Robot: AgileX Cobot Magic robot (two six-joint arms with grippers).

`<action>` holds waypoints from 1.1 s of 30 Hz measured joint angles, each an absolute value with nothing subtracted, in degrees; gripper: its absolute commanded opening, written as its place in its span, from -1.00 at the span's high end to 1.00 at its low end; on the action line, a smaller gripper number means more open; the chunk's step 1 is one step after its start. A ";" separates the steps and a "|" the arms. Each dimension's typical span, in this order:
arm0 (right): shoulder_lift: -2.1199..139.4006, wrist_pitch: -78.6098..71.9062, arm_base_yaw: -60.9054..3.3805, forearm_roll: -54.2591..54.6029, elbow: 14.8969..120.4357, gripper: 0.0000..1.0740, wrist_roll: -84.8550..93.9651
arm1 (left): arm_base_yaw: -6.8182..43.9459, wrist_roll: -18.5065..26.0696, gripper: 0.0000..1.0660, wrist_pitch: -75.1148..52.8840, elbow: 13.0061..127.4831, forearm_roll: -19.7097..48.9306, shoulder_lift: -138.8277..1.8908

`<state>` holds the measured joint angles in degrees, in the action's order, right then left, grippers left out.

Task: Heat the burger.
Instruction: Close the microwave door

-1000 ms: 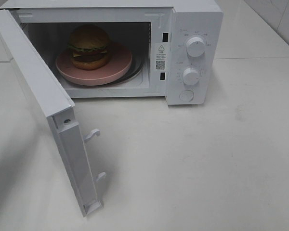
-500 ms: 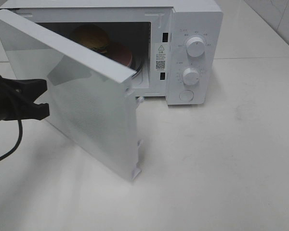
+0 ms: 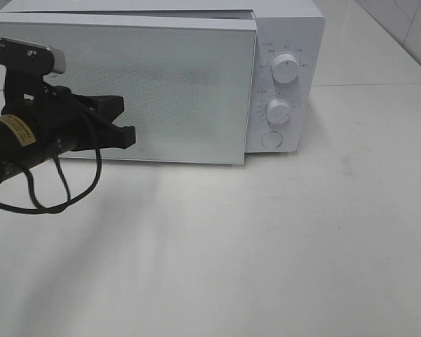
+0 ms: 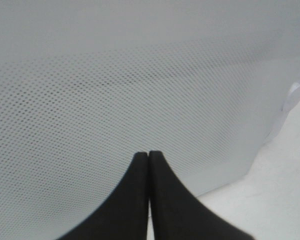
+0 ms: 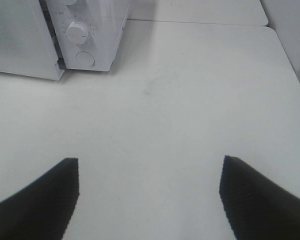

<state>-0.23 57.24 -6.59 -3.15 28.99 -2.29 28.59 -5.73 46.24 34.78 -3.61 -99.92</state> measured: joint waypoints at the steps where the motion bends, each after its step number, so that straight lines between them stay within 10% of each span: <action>1: -0.23 57.24 -6.59 -3.15 28.99 -0.42 -2.29 | 29.39 -4.81 1.00 45.44 35.87 -2.29 -100.44; 33: -0.23 57.24 -6.59 -3.15 28.99 -0.42 -2.29 | 37.24 0.80 1.00 32.31 63.71 5.44 -114.59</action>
